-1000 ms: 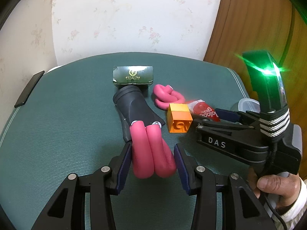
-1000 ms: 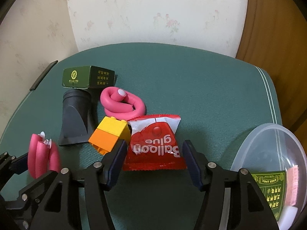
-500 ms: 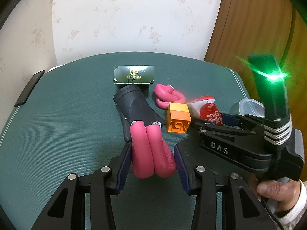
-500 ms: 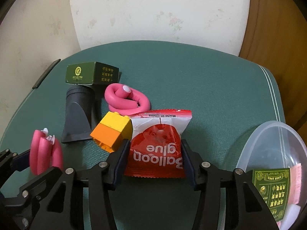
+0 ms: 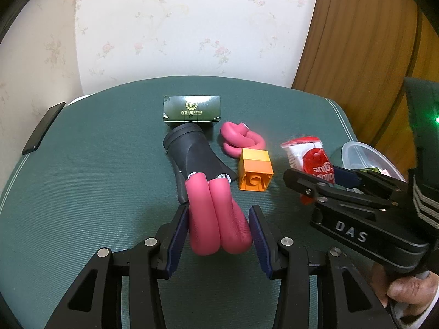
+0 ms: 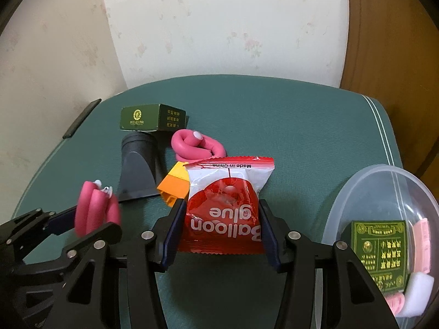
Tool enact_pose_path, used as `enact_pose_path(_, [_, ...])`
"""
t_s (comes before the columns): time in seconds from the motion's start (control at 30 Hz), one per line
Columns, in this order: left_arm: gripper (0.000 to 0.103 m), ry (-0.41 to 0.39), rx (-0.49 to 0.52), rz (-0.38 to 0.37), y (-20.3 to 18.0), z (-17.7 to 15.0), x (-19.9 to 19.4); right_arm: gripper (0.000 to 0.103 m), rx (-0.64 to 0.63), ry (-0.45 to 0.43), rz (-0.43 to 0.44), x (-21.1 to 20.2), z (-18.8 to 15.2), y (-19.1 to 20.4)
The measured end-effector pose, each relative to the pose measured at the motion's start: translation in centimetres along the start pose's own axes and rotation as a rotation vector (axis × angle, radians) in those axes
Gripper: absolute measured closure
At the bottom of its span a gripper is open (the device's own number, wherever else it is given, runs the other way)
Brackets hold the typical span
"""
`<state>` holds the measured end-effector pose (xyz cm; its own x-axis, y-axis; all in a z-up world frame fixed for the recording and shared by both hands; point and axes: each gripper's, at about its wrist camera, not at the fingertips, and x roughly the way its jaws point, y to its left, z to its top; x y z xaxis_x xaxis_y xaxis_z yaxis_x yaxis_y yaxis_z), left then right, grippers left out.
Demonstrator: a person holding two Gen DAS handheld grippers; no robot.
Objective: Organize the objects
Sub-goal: 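Carry the pink foam curler and red packet over the clear bowl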
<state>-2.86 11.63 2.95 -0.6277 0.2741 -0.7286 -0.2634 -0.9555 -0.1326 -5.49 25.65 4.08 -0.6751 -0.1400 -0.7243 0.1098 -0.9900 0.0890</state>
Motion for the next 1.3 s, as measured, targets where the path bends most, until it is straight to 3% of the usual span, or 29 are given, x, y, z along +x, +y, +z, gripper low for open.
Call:
enact_pose_path(0.9, [0.055, -0.02, 0.024, -0.04, -1.5, -0.1, -0.4, 0.05, 0.114, -0.132, -0.053, -5.8, -2.3, -3.1])
enact_pose_path(1.3, [0.055, -0.029, 0.065, -0.063, -4.0, -0.1, -1.1, 0.051, 0.199, -0.171, -0.108, -8.5, -3.6, -7.0])
